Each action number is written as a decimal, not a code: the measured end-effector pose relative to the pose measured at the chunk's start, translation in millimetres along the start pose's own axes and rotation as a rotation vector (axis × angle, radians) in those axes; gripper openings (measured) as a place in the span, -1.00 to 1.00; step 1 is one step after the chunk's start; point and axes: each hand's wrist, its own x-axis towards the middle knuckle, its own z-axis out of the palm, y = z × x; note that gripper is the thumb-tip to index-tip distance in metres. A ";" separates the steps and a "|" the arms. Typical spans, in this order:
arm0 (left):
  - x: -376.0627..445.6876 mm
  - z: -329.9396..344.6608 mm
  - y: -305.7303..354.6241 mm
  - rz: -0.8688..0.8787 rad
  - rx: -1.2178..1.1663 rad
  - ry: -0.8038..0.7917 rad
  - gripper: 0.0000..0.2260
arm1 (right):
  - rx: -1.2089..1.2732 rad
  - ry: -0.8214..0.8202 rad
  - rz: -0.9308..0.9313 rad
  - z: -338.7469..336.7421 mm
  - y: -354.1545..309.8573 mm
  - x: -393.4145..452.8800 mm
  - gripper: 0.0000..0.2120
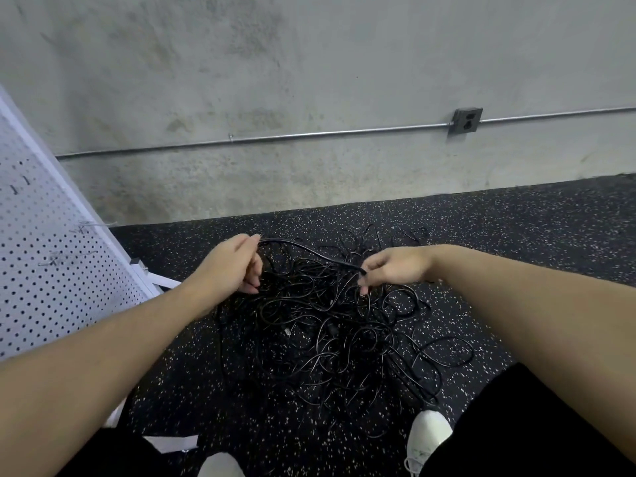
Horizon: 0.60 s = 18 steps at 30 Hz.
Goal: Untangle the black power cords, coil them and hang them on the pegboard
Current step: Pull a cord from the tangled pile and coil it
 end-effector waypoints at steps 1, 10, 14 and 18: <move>1.8 -1.6 -2.6 -0.040 -0.013 0.021 -0.67 | 0.004 0.043 -0.032 -0.2 -0.8 1.6 -0.75; -0.3 3.8 -3.6 0.175 0.374 -0.027 -0.52 | -0.042 0.275 -0.290 6.6 -53.6 6.0 -0.72; -7.2 26.7 16.1 0.147 0.231 -0.267 -0.78 | -0.043 0.376 -0.418 10.3 -76.0 3.7 -0.76; -9.6 24.7 26.7 0.119 0.016 -0.266 -0.74 | -0.001 0.429 -0.369 5.0 -70.4 1.5 -0.58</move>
